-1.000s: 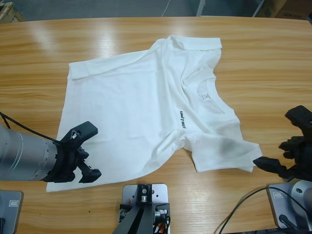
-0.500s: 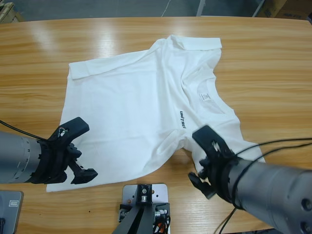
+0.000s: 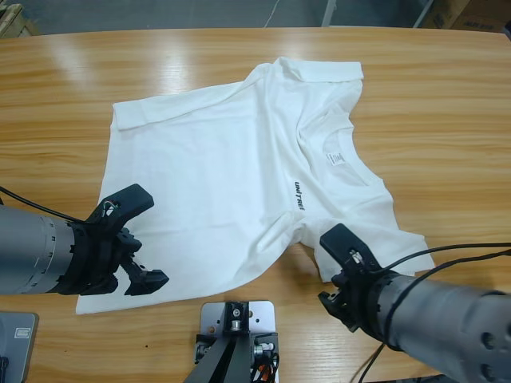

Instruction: Fold clothes

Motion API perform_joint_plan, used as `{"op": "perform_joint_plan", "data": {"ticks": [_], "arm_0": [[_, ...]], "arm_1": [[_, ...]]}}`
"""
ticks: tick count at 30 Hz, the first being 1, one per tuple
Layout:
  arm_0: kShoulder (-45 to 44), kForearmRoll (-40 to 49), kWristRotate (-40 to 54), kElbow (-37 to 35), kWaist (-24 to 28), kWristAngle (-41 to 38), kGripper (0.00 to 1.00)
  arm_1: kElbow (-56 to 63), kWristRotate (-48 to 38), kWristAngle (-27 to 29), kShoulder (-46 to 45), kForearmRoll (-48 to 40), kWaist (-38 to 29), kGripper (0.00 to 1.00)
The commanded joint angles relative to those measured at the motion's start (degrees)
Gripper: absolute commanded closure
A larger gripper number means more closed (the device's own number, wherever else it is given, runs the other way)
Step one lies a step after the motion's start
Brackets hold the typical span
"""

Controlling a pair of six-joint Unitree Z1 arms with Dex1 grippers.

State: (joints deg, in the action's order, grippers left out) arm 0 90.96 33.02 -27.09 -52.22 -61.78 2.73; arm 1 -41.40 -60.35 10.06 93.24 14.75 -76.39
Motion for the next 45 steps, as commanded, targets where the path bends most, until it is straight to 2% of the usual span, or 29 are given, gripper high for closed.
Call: {"op": "perform_joint_plan", "data": {"ticks": [1,12,24,34,35,37,39,41,45], "arm_0": [[3.21,0.03,-0.07,0.8,-0.54,0.61,0.197],[5.11,-0.85,-0.07,0.15,-0.54,0.56,0.197],[5.39,-0.85,-0.24,0.19,-0.54,0.53,0.197],[5.95,-0.92,-0.33,0.19,-0.54,0.53,0.197],[5.98,-0.94,-0.33,0.17,-0.54,0.53,0.197],[6.04,-0.94,-0.33,0.1,-0.54,0.53,0.197],[6.07,-1.03,-0.31,0.08,-0.54,0.53,0.197],[6.09,-1.03,-0.26,-0.06,-0.54,0.53,0.197],[6.14,-1.03,-0.26,-0.16,-0.54,0.53,0.197]], "arm_1": [[1.7,0.57,-2.65,6.75,-3.96,-0.6,0.478],[2.2,0.5,-2.27,9.07,-4.47,-0.6,0.483],[1.86,2.06,2.34,8.54,-3.68,1.16,0.474],[2.25,2.26,1.35,12.81,-3.86,2.14,0.485],[2.28,2.33,1.25,13.17,-3.91,2.23,0.504],[2.28,2.87,1.21,13.29,-4.12,2.3,0.663],[2.28,3.4,1.21,13.17,-4.12,2.3,0.867],[2.28,4.12,1.04,13.11,-4.1,2.3,1.0],[2.23,4.72,1.07,13.08,-3.38,2.35,1.0]]}}
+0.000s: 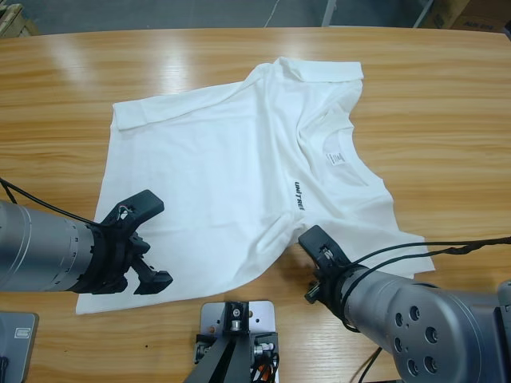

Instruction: Fold clothes

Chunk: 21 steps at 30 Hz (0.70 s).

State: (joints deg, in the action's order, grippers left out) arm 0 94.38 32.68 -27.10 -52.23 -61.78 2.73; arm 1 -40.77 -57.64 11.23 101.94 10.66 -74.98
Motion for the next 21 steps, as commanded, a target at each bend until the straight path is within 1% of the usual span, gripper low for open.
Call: {"op": "perform_joint_plan", "data": {"ticks": [1,5,9,13,21], "arm_0": [[2.69,-0.68,-0.25,-0.16,-0.53,0.53,0.197],[2.58,-0.68,-0.31,-0.12,-0.53,0.53,0.197],[2.46,-0.68,-0.32,-0.24,-0.53,0.53,0.197],[1.26,-0.6,-0.32,0.27,-0.53,0.53,0.197],[-1.85,-0.1,-0.29,2.39,-0.53,0.53,0.198]], "arm_1": [[1.56,2.08,-0.25,4.46,0.82,0.94,1.0],[0.13,2.87,0.11,3.67,4.52,0.94,1.0],[-2.89,3.77,0.63,-0.51,11.12,0.91,1.0],[-5.44,4.21,-0.81,-3.59,16.6,0.96,1.0],[-7.65,3.05,-15.49,-6.4,17.99,0.4,1.0]]}}
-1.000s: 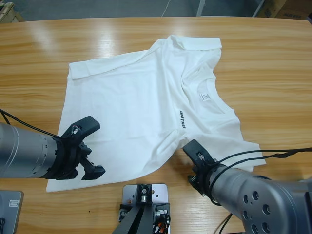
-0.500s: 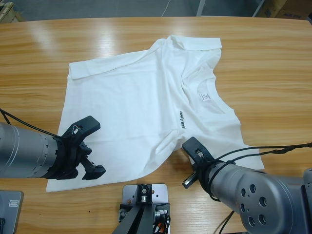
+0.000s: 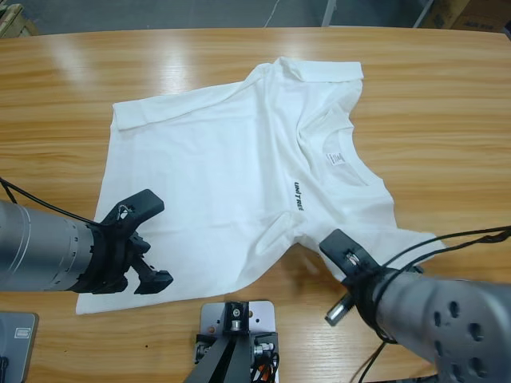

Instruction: Fold clothes

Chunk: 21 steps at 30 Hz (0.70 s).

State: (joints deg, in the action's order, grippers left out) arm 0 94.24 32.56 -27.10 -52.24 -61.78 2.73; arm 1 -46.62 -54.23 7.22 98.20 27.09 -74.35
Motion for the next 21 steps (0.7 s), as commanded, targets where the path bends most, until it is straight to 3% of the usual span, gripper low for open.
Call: {"op": "perform_joint_plan", "data": {"ticks": [1,9,16,17,18,19,20,21], "arm_0": [[-1.78,0.05,-0.32,2.4,-0.53,0.53,0.197],[-0.06,3.02,-2.4,2.49,-0.53,0.44,0.202],[2.54,3.65,-3.4,2.91,-0.53,-0.69,0.197],[3.42,3.65,-3.4,2.82,-0.53,-0.79,0.197],[4.43,3.63,-3.4,2.72,-0.53,-0.79,0.197],[5.3,3.56,-3.45,2.61,-0.53,-0.77,0.198],[5.81,3.54,-3.72,2.56,-0.53,-0.58,0.202],[5.85,3.47,-4.51,2.49,-0.53,0.05,0.202]], "arm_1": [[-2.09,-0.44,-13.21,-2.6,1.44,-0.41,1.0],[-2.83,-1.83,-21.61,-0.57,0.86,-2.01,1.0],[-2.44,-4.32,-23.02,-0.06,2.23,-2.56,1.0],[-2.58,-4.27,-22.27,-0.77,2.2,-2.56,0.753],[-2.69,-4.08,-21.46,-1.66,2.37,-2.56,0.31],[-2.71,-3.92,-20.31,-3.03,2.67,-2.56,0.124],[-3.04,-3.62,-19.17,-5.02,3.34,-2.56,0.018],[-4.5,-2.63,-17.8,-7.06,5.99,-2.56,0.0]]}}
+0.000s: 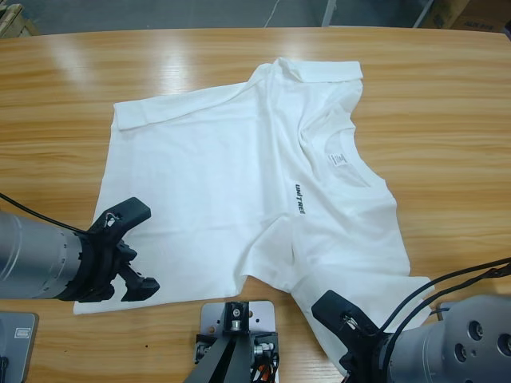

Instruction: Fold clothes

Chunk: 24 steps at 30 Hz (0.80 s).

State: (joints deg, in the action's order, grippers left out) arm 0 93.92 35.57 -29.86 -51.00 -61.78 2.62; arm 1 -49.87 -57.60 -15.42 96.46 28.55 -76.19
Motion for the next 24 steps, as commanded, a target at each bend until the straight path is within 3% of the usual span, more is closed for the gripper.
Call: {"op": "perform_joint_plan", "data": {"ticks": [1,5,9,11,13,16,18,19,20,21,23,24], "arm_0": [[5.96,0.44,-2.85,1.24,-0.53,1.22,0.202],[4.99,-0.44,-7.12,1.19,-0.53,3.55,0.199],[5.59,-1.77,-10.04,1.24,-0.53,4.33,0.197],[6.2,-2.07,-10.2,1.26,-0.53,4.33,0.202],[6.06,-4.14,-9.14,1.4,-0.53,4.22,0.202],[4.57,-6.87,-1.6,1.48,-0.53,4.22,0.197],[4.48,-8.19,4.44,1.7,-0.27,4.24,0.197],[4.67,-8.86,5.36,1.73,0.27,4.24,0.197],[4.88,-9.89,5.5,1.94,0.87,4.19,0.197],[5.02,-10.82,5.27,2.12,1.47,4.15,0.197],[5.34,-12.02,4.81,2.14,2.7,4.01,0.197],[5.5,-12.41,4.69,2.06,3.32,3.91,0.197]], "arm_1": [[-3.62,1.9,7.48,-7.29,8.89,-0.71,0.0],[-11.09,7.44,18.9,-15.31,21.55,1.1,0.0],[-11.74,18.07,21.84,-15.92,20.74,14.25,0.002],[-11.97,31.59,21.86,-11.47,15.03,21.05,0.055],[-11.69,49.33,23.65,-7.01,9.0,23.69,0.055],[-11.0,66.2,16.78,-3.34,2.22,29.79,0.048],[-10.42,75.99,15.65,0.02,-0.39,33.67,0.025],[-10.44,78.77,17.01,1.78,-1.46,35.59,0.069],[-10.6,78.94,17.51,3.38,-3.32,38.08,0.264],[-11.42,78.05,18.85,5.33,-4.11,40.28,0.353],[-13.37,83.04,13.05,9.58,-3.81,44.9,0.321],[-14.8,86.49,10.98,11.47,-2.78,47.21,0.257]]}}
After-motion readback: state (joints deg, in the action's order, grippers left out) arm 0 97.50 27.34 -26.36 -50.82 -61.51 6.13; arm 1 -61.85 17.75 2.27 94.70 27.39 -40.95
